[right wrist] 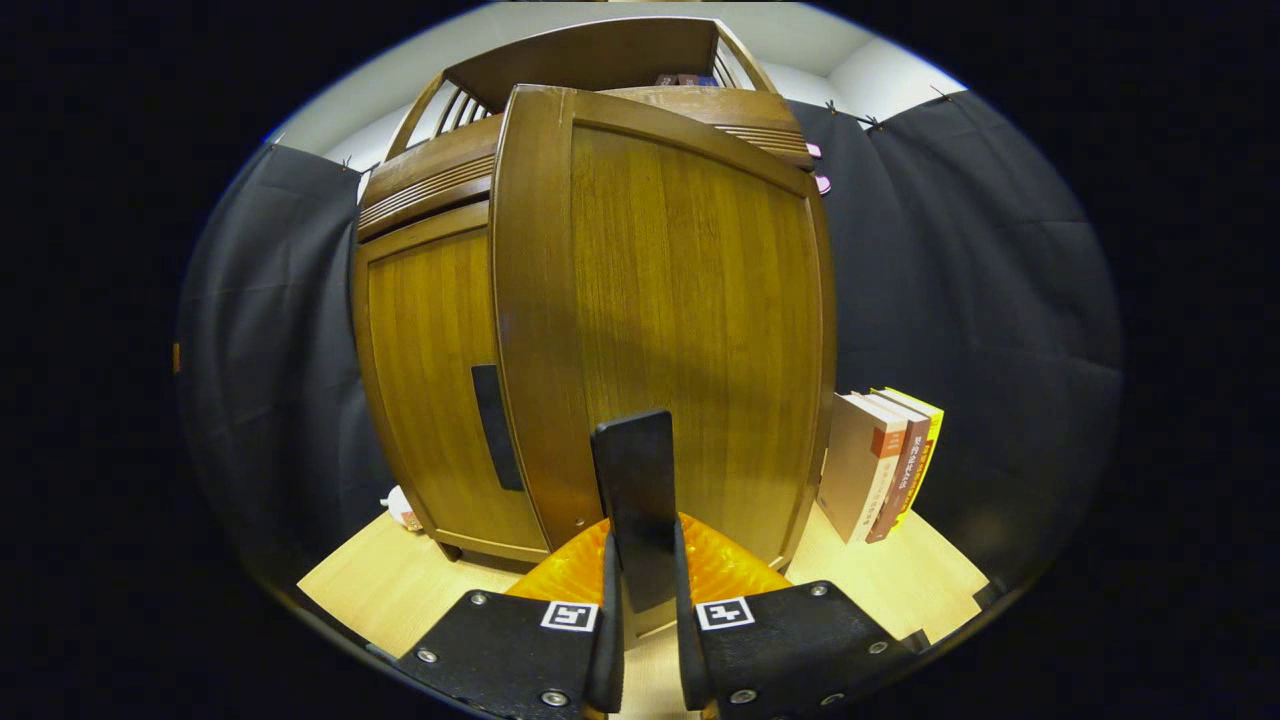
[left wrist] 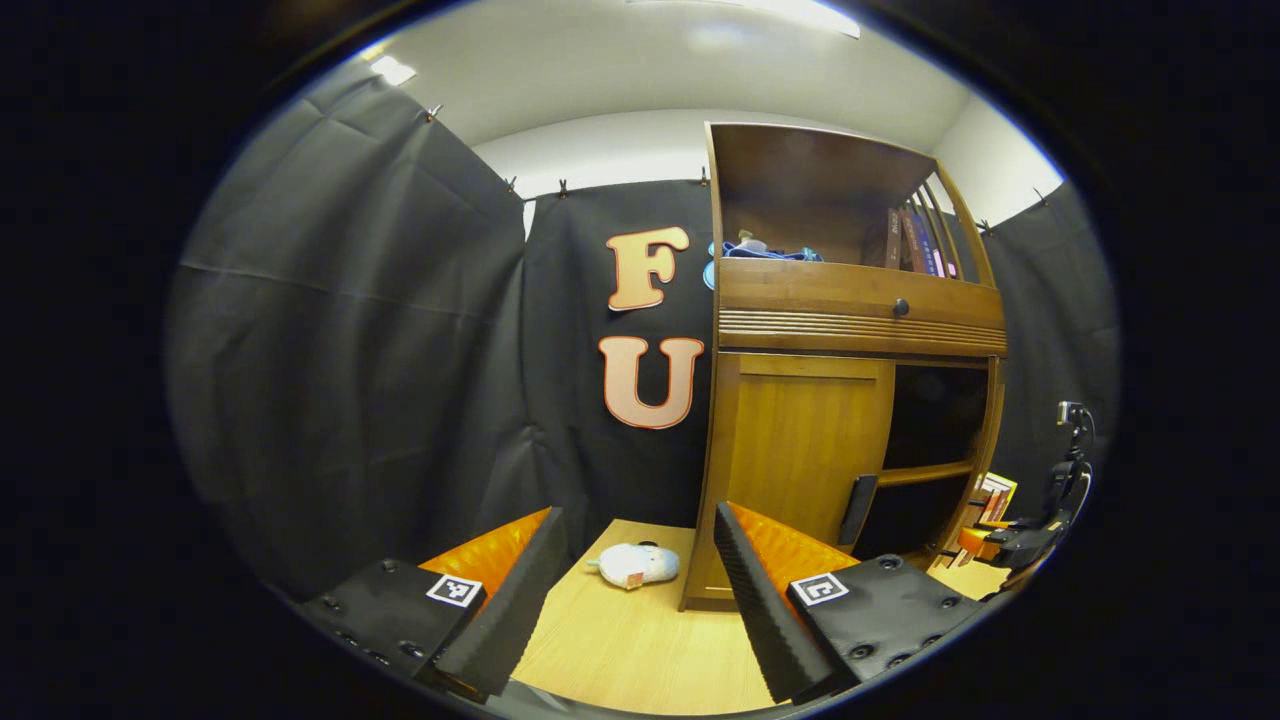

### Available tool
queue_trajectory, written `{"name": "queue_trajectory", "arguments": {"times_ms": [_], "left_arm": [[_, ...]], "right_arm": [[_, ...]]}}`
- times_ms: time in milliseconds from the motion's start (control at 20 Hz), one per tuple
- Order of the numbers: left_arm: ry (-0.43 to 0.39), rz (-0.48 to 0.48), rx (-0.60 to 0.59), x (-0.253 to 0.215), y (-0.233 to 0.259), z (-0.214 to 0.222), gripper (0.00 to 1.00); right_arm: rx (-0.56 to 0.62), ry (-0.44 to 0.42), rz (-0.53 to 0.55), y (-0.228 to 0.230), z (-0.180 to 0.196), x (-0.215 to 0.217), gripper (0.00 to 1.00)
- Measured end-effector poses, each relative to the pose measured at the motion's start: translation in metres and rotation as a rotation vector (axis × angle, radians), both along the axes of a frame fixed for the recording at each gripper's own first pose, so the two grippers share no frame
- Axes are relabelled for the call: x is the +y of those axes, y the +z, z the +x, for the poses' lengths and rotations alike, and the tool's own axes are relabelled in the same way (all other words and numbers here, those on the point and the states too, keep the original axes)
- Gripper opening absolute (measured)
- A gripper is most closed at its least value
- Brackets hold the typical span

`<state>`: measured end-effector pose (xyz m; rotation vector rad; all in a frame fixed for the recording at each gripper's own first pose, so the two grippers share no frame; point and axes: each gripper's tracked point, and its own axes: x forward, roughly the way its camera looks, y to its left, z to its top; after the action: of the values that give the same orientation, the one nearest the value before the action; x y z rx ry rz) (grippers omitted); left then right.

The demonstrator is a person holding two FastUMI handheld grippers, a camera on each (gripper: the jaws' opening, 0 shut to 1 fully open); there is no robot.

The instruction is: Open the right door of the double-door shoe cabinet with the right hand, and open the left door with the left hand.

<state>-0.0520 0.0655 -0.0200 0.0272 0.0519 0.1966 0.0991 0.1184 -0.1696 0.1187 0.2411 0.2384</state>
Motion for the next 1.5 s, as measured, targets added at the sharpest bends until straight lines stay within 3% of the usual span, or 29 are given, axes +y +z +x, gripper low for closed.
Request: {"name": "queue_trajectory", "arguments": {"times_ms": [100,200,350,700,750,800,850,900,950,1350,1400,1500], "left_arm": [[-0.013,-0.002,0.002,-0.006,0.0,0.003,0.94],[-0.027,0.0,0.004,-0.012,-0.001,0.006,0.94],[-0.044,0.009,0.008,-0.021,-0.002,0.011,0.94],[-0.096,-0.002,0.019,-0.05,-0.009,0.025,0.94],[-0.106,-0.003,0.021,-0.056,-0.01,0.027,0.94],[-0.116,-0.004,0.023,-0.063,-0.011,0.03,0.95],[-0.125,-0.004,0.025,-0.069,-0.012,0.03,0.95],[-0.134,-0.005,0.027,-0.076,-0.013,0.031,0.95],[-0.142,-0.005,0.03,-0.082,-0.015,0.031,0.96],[-0.156,-0.019,0.033,-0.119,-0.016,0.034,0.99],[-0.154,-0.018,0.034,-0.124,-0.017,0.035,0.94],[-0.151,-0.013,0.039,-0.134,-0.02,0.035,0.94]], "right_arm": [[0.007,-0.011,0.0,0.001,-0.006,-0.009,0.27],[0.014,-0.03,-0.004,0.001,-0.011,-0.018,0.2],[0.024,-0.064,-0.011,0.002,-0.02,-0.034,0.19],[0.025,-0.107,-0.025,0.003,-0.036,-0.08,0.07],[0.028,-0.106,-0.02,0.003,-0.037,-0.086,0.06],[0.028,-0.103,-0.012,0.004,-0.038,-0.091,0.12],[0.029,-0.1,-0.01,0.005,-0.04,-0.097,0.06],[0.027,-0.098,-0.013,0.005,-0.04,-0.101,0.12],[0.025,-0.094,-0.019,0.005,-0.041,-0.106,0.06],[0.034,-0.075,-0.006,0.007,-0.043,-0.15,0.06],[0.035,-0.073,-0.002,0.007,-0.042,-0.157,0.05],[0.037,-0.076,-0.001,0.005,-0.039,-0.173,0.05]]}}
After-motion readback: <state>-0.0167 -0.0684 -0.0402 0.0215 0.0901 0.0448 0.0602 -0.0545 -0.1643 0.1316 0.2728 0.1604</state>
